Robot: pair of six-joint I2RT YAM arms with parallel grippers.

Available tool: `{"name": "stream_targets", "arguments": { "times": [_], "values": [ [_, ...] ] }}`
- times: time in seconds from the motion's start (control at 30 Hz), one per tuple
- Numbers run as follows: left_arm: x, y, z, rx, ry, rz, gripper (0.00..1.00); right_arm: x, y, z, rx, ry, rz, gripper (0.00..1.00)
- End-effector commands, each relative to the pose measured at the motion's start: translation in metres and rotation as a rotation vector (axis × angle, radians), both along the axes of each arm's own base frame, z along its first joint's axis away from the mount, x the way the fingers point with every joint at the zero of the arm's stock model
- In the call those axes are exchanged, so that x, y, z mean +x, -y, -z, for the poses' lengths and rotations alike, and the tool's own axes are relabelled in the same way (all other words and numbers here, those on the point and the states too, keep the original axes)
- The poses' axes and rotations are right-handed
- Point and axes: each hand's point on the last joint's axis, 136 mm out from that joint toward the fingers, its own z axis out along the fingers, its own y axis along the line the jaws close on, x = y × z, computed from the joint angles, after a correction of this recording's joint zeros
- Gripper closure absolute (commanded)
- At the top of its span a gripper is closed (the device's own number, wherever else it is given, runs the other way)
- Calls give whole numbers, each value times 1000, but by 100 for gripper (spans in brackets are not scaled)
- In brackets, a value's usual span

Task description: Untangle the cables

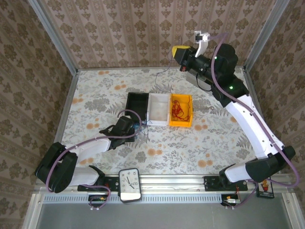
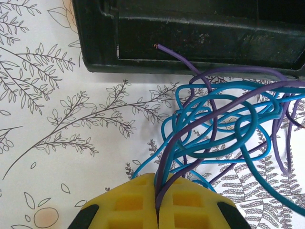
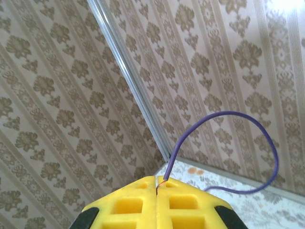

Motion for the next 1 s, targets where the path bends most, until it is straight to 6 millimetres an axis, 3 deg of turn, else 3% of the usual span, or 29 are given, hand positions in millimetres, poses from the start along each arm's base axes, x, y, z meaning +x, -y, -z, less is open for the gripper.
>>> {"name": "stream_targets", "arguments": {
  "times": [0.0, 0.03, 0.07, 0.23, 0.53, 0.87, 0.97],
  "values": [
    [6, -2, -4, 9, 1, -31, 100, 1, -2, 17, -25, -22, 1, 100],
    [6, -2, -4, 8, 1, -32, 100, 3, -2, 22, -32, -34, 7, 100],
    [6, -2, -4, 8, 0, -32, 100, -7, 2, 13, -25, -12, 7, 100],
    [6, -2, -3, 9, -4, -30, 100, -9, 8, 8, -40, 11, 34, 100],
    [6, -1, -2, 7, -7, -27, 100, -21, 15, -43, -33, 142, 55, 100],
    [5, -1, -1, 11, -8, -26, 100, -14, 7, -24, -11, 79, 23, 100],
    [5, -1, 0, 12, -11, -23, 100, -8, 3, -10, -7, 39, 11, 100]
  ]
}}
